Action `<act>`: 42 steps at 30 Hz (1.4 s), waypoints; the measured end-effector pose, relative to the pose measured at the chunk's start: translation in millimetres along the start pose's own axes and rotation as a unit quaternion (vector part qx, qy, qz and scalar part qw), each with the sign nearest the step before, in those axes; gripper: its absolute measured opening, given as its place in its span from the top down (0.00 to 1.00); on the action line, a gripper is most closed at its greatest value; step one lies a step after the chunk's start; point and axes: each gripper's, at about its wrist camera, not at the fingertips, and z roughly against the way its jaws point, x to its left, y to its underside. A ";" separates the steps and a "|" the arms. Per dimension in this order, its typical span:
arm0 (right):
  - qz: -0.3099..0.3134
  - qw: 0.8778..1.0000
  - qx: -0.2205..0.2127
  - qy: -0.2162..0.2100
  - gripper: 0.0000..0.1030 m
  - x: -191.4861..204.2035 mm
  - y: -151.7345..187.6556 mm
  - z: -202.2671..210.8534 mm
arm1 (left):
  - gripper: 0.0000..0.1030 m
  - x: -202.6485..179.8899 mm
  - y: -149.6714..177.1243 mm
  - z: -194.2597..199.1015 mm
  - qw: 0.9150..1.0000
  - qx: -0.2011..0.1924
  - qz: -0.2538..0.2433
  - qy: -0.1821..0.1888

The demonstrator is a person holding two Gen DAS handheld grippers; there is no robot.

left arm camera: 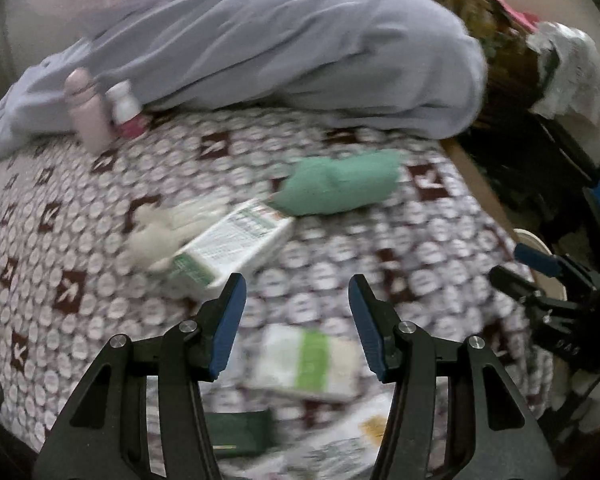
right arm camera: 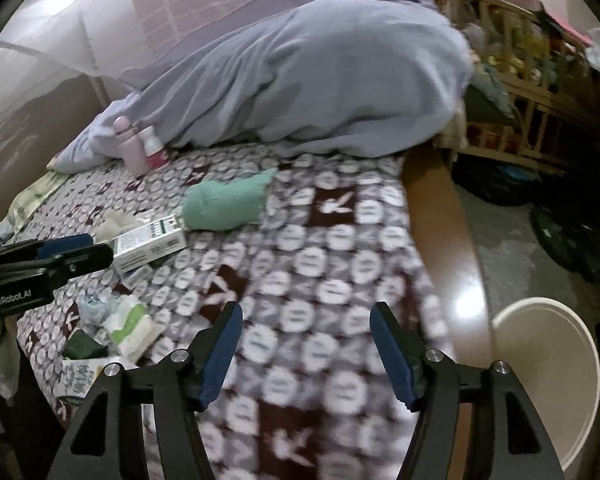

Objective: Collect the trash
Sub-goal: 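Move both open grippers back over the trash on the bed, then grasp the white plush toy with the left gripper while the right grasps the green plush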

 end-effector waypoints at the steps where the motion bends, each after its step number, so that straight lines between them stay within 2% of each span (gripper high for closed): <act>1: 0.002 1.000 0.002 -0.002 0.37 3.4 -1.7 -4.4 | 0.50 12.7 1.9 -1.5 1.000 0.003 0.009 -0.004; 4: 0.014 1.000 0.010 -0.009 0.36 16.7 -10.1 -19.1 | 0.50 43.7 4.6 -4.2 0.999 0.007 0.035 -0.014; 11: 0.012 0.999 0.010 -0.033 0.28 36.8 -42.4 -52.3 | 0.49 102.3 -9.5 -10.9 0.996 -0.001 0.093 -0.009; 14: 0.004 0.999 0.014 -0.037 0.20 42.9 -62.5 -77.9 | 0.45 115.5 -20.6 -20.8 0.995 -0.007 0.101 -0.003; 19: -0.023 0.998 0.027 -0.052 0.20 41.7 -84.6 -121.9 | 0.44 126.9 -32.9 -54.2 0.995 0.015 0.097 0.012; 21: -0.026 0.998 0.031 -0.052 0.19 42.7 -89.1 -136.0 | 0.44 127.8 -35.0 -67.2 0.995 0.023 0.093 0.006; 25: -0.041 0.995 0.044 -0.079 0.20 44.8 -91.7 -158.8 | 0.45 128.7 -33.2 -82.6 0.995 0.030 0.091 0.020; 26: -0.044 0.994 0.043 -0.085 0.31 45.4 -91.8 -161.1 | 0.50 128.9 -32.3 -83.3 0.995 0.028 0.094 0.024; 27: -0.049 0.993 0.038 -0.097 0.49 46.1 -91.6 -162.0 | 0.54 129.7 -32.0 -83.5 0.995 0.026 0.097 0.026; 28: -0.051 0.993 0.034 -0.099 0.50 46.0 -91.7 -161.6 | 0.56 130.6 -31.8 -83.4 0.994 0.025 0.099 0.030; 30: -0.042 0.994 0.029 -0.097 0.61 49.1 -91.5 -158.4 | 0.59 131.7 -31.8 -81.3 0.994 0.022 0.102 0.033; 37: -0.038 0.994 -0.003 -0.106 0.70 43.9 -89.4 -121.9 | 0.61 130.2 -38.6 -45.9 0.992 -0.010 0.117 0.047; 42: -0.031 0.993 -0.029 -0.107 0.71 37.1 -80.6 -82.7 | 0.61 111.0 -46.2 -13.0 0.992 -0.042 0.105 0.060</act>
